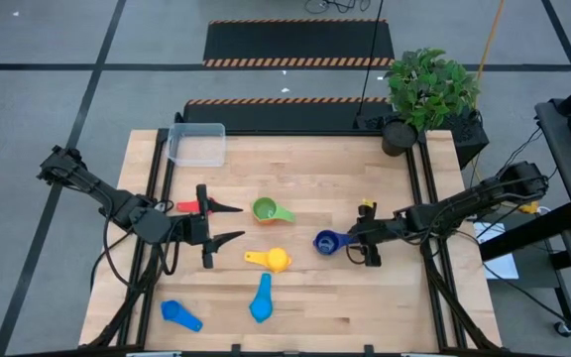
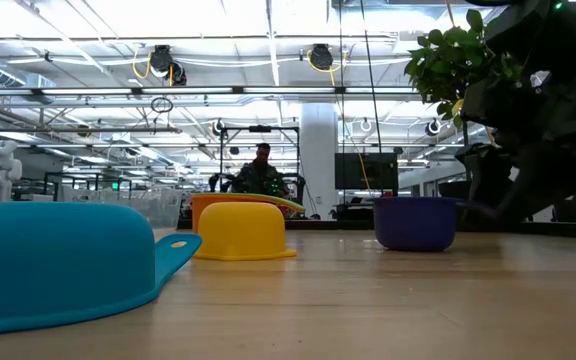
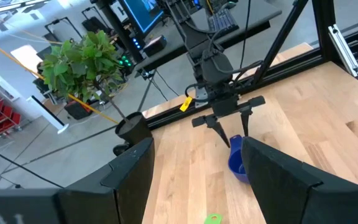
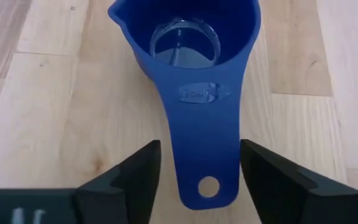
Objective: Nest measuring cups in basket
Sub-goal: Stack the dark blue measuring cup on top of the green measuring cup
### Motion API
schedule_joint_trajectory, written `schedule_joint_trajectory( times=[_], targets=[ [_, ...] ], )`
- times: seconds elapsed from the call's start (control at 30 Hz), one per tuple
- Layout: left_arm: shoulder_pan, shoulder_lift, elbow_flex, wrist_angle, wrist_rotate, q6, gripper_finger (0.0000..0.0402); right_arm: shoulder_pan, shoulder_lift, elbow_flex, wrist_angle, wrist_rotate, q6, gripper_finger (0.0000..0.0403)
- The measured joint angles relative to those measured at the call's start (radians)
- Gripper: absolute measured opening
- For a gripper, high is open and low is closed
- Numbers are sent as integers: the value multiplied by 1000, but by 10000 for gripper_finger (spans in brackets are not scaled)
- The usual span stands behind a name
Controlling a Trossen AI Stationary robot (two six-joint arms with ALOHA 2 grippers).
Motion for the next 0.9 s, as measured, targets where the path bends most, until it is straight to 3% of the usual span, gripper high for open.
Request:
schedule_joint_trajectory(
  times=[0.5,0.9],
  targets=[
    [0,0,0,0,0,-1,243,0,0,0,78,0,-1,132],
    [0,0,0,-58,2,-92,243,-60,0,61,119,1,-106,128]
  ],
)
